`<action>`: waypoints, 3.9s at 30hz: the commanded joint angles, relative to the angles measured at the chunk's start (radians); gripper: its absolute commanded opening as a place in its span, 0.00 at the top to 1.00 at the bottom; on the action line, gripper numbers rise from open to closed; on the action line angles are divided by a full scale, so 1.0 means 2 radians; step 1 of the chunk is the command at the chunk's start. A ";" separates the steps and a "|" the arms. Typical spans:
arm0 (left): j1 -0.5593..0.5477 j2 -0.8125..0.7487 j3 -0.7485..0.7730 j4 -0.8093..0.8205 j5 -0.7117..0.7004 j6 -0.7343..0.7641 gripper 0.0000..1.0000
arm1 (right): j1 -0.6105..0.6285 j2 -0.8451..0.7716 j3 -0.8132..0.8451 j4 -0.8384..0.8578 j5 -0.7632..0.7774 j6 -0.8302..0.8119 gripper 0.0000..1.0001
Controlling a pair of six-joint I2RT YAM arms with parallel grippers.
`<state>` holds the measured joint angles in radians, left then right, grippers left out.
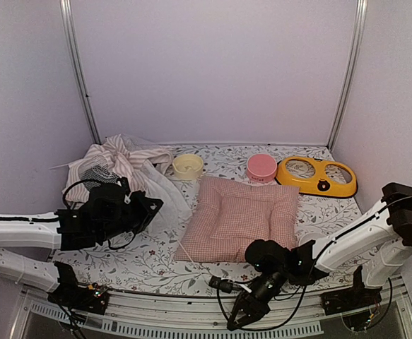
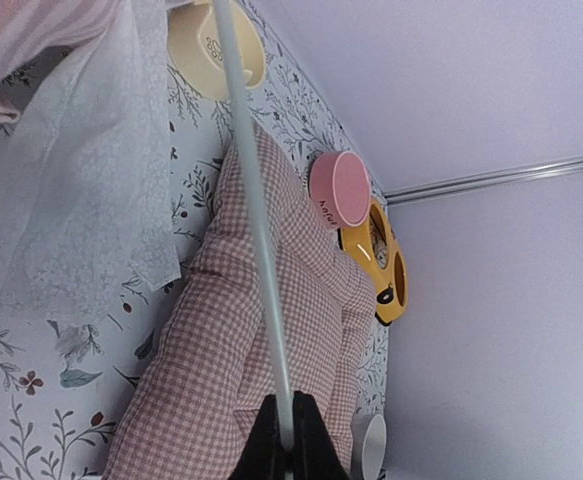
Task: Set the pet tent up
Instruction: Pass from the left arm to the right, then pass from the right arm to the left
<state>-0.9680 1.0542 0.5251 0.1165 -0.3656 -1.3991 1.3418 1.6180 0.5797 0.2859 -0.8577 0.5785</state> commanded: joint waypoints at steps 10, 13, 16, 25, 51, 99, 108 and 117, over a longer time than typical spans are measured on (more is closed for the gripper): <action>0.006 -0.010 0.011 0.022 -0.015 0.027 1.00 | -0.004 -0.017 -0.026 0.009 -0.013 -0.004 0.77; 0.006 -0.008 0.010 0.022 -0.014 0.027 1.00 | -0.010 -0.023 -0.029 0.010 -0.015 -0.004 0.77; 0.006 -0.008 0.011 0.021 -0.013 0.027 1.00 | -0.014 -0.028 -0.031 0.008 -0.016 -0.005 0.77; 0.006 -0.003 0.012 0.025 -0.011 0.027 1.00 | -0.019 -0.027 -0.029 0.003 -0.019 -0.010 0.92; 0.017 -0.148 0.004 -0.265 -0.092 0.113 0.43 | -0.032 -0.036 0.001 -0.023 -0.001 -0.025 1.00; 0.281 -0.066 -0.006 -0.112 0.008 0.213 0.37 | -0.036 -0.040 0.007 -0.105 0.042 -0.050 1.00; 0.414 0.084 0.182 -0.130 0.019 0.300 0.29 | -0.037 -0.041 0.021 -0.124 0.053 -0.063 1.00; 0.494 0.335 0.429 -0.184 0.035 0.382 0.24 | -0.037 -0.057 0.018 -0.144 0.066 -0.072 1.00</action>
<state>-0.0208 1.5589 1.2480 -0.1631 -0.3153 -0.7315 1.2751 1.5497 0.5976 0.0082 -0.7536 0.4717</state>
